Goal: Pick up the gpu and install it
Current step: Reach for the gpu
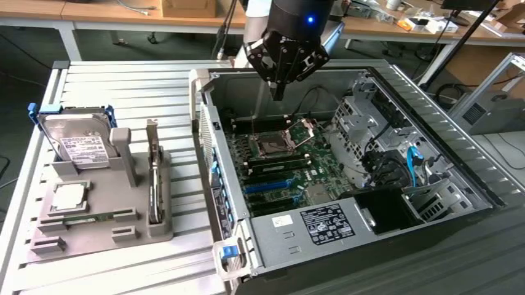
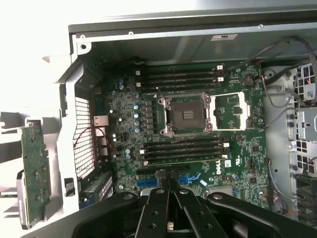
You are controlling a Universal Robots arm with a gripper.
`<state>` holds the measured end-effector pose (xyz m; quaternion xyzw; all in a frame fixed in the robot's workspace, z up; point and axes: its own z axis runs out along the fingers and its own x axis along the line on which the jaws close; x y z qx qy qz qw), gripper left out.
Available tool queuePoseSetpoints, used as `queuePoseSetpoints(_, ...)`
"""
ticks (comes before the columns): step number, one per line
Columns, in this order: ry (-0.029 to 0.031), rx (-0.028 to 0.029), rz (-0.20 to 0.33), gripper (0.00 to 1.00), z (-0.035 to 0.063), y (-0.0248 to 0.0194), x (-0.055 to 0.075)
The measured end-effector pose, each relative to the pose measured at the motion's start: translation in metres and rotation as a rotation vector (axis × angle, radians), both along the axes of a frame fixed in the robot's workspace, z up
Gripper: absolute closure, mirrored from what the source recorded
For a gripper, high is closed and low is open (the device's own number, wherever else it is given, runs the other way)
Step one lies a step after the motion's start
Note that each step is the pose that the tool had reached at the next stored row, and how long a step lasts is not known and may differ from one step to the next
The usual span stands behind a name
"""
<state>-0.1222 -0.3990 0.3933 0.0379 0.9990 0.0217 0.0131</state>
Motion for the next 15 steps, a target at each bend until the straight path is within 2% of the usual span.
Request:
queuePoseSetpoints(5,0.0,0.0,0.0,0.89,-0.0009,0.0001,-0.005)
queuePoseSetpoints(15,0.0001,-0.0001,0.0,0.89,-0.0042,0.0001,-0.033)
